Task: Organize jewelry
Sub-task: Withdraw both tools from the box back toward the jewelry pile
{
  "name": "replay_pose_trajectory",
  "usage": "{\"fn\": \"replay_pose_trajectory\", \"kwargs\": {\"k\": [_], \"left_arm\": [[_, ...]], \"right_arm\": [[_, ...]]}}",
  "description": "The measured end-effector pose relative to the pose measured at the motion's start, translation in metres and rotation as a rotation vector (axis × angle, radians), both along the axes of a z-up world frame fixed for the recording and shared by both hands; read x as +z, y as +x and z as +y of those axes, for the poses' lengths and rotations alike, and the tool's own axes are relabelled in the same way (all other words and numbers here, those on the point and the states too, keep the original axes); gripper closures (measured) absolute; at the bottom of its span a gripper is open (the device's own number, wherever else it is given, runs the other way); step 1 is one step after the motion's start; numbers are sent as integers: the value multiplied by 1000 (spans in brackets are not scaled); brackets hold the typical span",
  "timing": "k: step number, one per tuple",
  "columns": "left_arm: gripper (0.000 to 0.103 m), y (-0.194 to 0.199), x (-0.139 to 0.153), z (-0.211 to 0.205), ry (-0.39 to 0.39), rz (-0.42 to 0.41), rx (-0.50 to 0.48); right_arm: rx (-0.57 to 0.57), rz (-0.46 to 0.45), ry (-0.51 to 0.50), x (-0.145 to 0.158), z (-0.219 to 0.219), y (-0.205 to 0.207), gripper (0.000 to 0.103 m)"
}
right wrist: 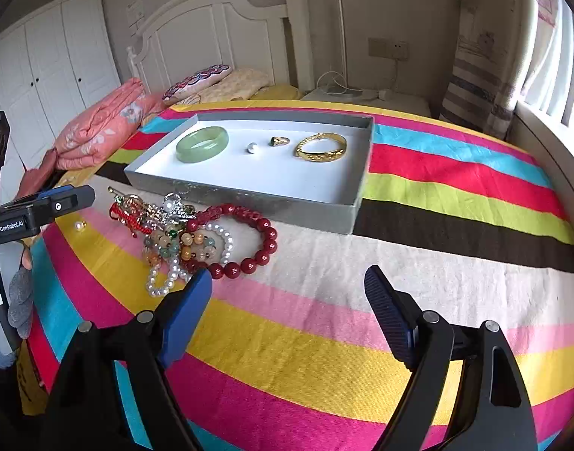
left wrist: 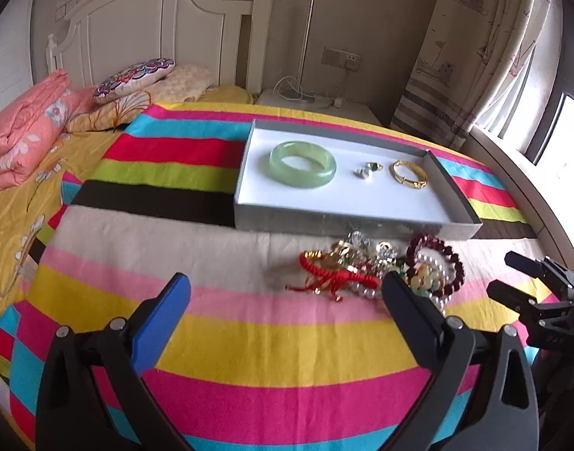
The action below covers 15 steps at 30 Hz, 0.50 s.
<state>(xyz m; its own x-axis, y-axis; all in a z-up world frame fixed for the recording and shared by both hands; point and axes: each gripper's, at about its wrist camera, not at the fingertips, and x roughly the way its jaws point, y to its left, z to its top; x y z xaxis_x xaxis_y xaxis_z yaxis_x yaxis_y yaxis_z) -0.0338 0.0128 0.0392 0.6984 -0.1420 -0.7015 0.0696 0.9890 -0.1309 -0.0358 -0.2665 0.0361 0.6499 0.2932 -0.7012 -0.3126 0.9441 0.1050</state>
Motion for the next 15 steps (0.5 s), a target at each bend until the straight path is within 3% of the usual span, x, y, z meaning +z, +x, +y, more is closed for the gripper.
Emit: {"fn": "replay_pose_trajectory", "kwargs": {"k": [4,8,13,15], "left_arm": [[2,-10,-21,5,-11,13,-19],[2,-13,-22,4,-40,0,-63],[2,3,-34,1,-71,98,-83],[2,3,-35,2,-81,98,-85]], "right_arm": [[71,-13,-33,-2,23,-4,27],[115,-4,-41,-3,41,-1,34],[186,12,-51,-4,65,6,38],[206,31,-60,-6,74,13,38]]}}
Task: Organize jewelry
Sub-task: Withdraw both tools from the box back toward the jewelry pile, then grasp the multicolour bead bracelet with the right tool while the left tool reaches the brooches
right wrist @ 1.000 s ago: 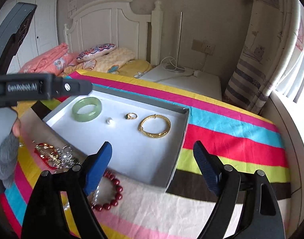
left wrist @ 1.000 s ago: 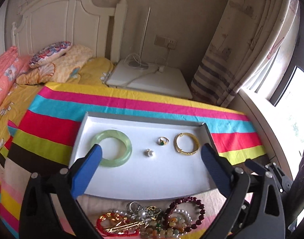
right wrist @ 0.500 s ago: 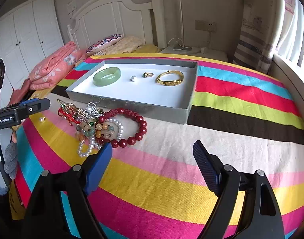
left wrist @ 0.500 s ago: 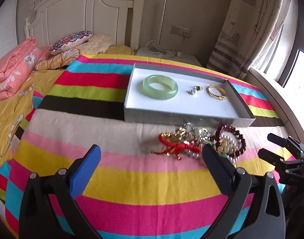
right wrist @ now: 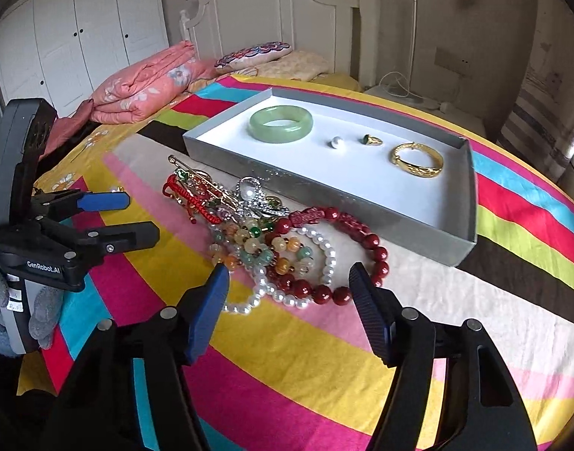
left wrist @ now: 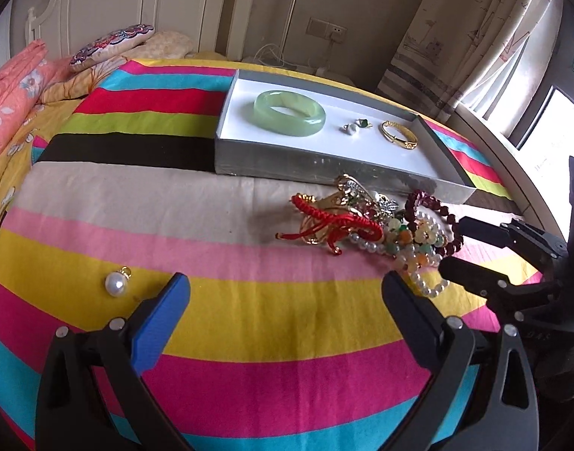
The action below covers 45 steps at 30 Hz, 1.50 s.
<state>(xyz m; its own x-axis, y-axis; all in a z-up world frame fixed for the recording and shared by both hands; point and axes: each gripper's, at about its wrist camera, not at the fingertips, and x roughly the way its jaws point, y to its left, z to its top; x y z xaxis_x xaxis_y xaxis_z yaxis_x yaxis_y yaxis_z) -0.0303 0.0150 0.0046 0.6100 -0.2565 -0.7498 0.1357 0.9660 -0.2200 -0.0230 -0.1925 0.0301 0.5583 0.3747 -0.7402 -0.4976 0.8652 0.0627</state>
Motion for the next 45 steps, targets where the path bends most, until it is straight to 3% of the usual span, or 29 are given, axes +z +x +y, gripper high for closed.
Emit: {"fn": "replay_pose_trajectory", "kwargs": {"k": [9,13,17,24,35,41,45], "left_arm": [[2,-1,0,-1,14,1,-5],[2,0,0,-1,23,2,-6],[2,0,1,-1,27,3,-6],[2,-1,0,0,34,3,-8],[2,-2,1,1,38,0,-2],[6,-5,11,-10,89,-58,-8],[13,4,23,-14,45,-90,-20]], "right_arm": [[60,46,-34,-9,21,22,38],[84,28,-32,-9,25,16,64],[60,-47,-30,-1,23,4,89],[-1,-93,118,17,-6,-17,91],[-100,-169,231,44,-60,-59,91],[-146,-105,233,21,-80,-58,91],[-146,-107,231,17,-80,-60,91]]}}
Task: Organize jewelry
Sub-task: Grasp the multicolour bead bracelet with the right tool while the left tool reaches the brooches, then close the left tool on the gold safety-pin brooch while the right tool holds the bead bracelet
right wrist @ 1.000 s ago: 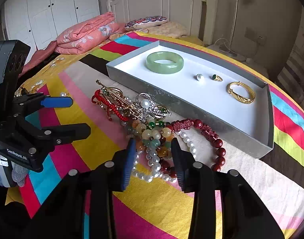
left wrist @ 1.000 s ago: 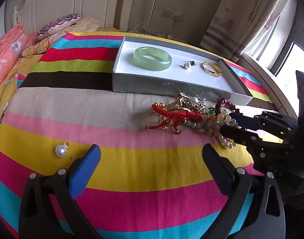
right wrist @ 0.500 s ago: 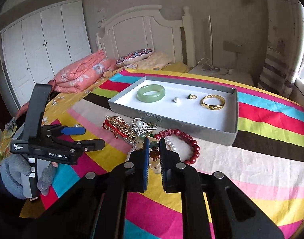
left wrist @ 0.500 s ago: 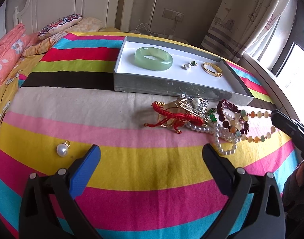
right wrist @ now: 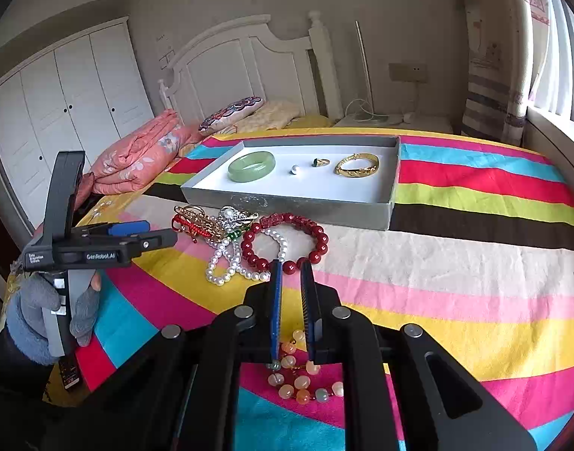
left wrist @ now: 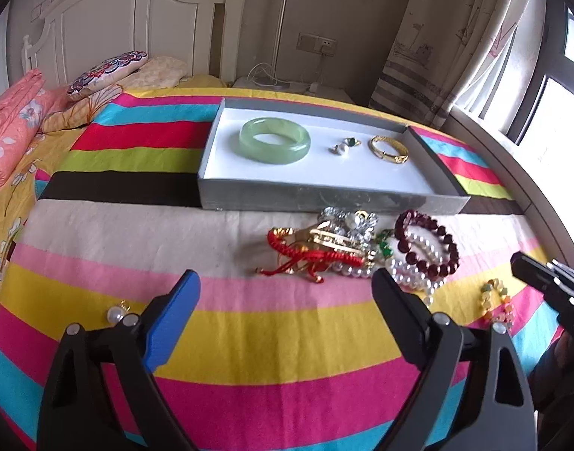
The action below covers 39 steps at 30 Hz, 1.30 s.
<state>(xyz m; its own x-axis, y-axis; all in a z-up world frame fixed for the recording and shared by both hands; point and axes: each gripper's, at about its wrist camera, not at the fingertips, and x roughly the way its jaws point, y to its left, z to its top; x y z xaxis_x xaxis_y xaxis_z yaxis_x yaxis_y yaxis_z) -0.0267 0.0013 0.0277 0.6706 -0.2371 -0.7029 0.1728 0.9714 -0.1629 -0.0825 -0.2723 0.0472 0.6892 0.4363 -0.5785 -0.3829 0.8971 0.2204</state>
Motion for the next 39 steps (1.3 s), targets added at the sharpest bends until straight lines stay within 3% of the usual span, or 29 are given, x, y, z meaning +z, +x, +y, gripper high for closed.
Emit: {"fn": "replay_pose_trajectory", "kwargs": {"k": [3,6,8,13,17,20,24,25,28,31,33,39], "left_arm": [[17,9,13,-7,-1,-47,-21],[27,20,18,-17,25,-64,-56],[54,28,11,-24,49,-39,-87],[91,14,-4,-34,29,-26,-157],[103,-6,-1,-37,22,-61,-182],[103,-21,1,-44,9,-47,-275],[103,-34,-8,-59,100,-15,-324],[96,-34,-9,-57,91,-13,-317],[55,-30,-2,-49,71,-43,-272],[54,-21,9,-50,76,-65,-277],[54,-14,12,-61,124,-62,-309],[72,7,-10,-82,269,10,-366]], "right_arm": [[1,6,-3,-2,2,0,91],[-2,7,13,-2,-1,0,91],[0,8,14,-2,-1,0,91],[3,19,24,-2,-3,1,91],[7,25,23,-3,-2,2,90],[5,24,23,-3,-2,2,90],[3,25,21,-3,-2,3,90],[2,26,22,-3,-2,4,90],[1,26,25,-3,-3,4,90],[3,28,25,-3,-3,3,90],[2,28,26,-3,-3,3,90],[1,27,31,-3,-4,2,90]]}}
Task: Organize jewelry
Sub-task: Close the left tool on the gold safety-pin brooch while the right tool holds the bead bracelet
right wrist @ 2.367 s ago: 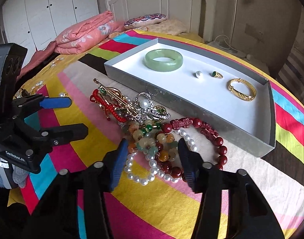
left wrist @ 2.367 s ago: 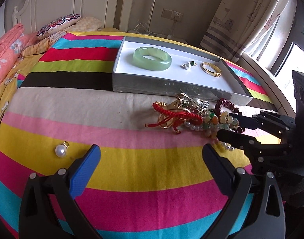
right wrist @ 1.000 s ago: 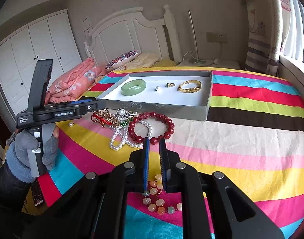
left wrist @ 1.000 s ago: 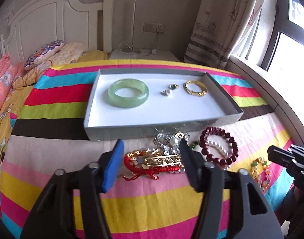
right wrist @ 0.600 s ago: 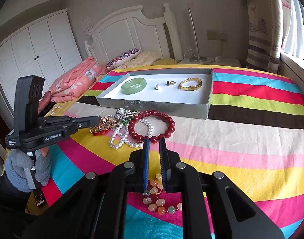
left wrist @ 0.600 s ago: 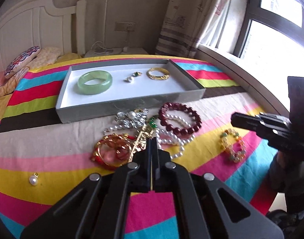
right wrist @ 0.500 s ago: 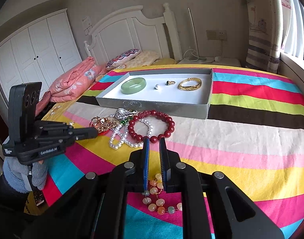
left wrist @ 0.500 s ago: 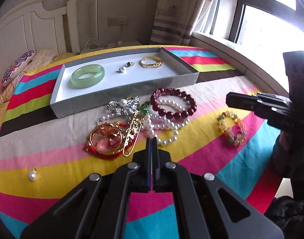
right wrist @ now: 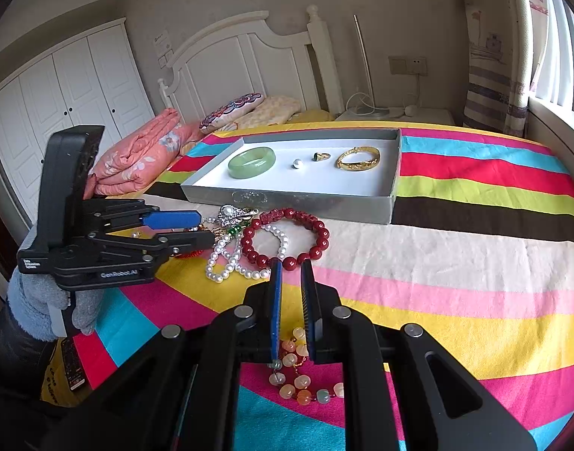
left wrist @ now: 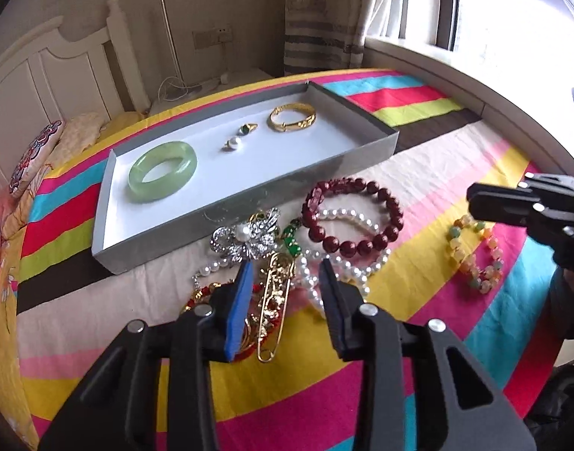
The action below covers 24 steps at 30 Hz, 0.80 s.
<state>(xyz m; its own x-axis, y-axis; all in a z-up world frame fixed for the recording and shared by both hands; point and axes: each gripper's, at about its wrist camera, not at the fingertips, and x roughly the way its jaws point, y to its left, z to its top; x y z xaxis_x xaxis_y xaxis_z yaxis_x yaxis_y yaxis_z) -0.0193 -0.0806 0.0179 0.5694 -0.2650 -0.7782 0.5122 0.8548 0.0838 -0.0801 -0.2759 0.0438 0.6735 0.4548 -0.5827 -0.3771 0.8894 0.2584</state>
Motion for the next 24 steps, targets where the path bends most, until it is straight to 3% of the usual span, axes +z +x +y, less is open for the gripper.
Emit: {"fn": "replay_pose_trajectory", "kwargs": {"k": [12,20,24], "left_arm": [[76,-16,-6,16,16,20,-16],[69,-19,-11,-2,24,34,-30],[69,-17,-12,8,-21,66,1]], "right_arm": [[3,1,0,0,0,0,90],[3,7,2,0,0,1,90],[3,6,7,1,-1,1,90]]}}
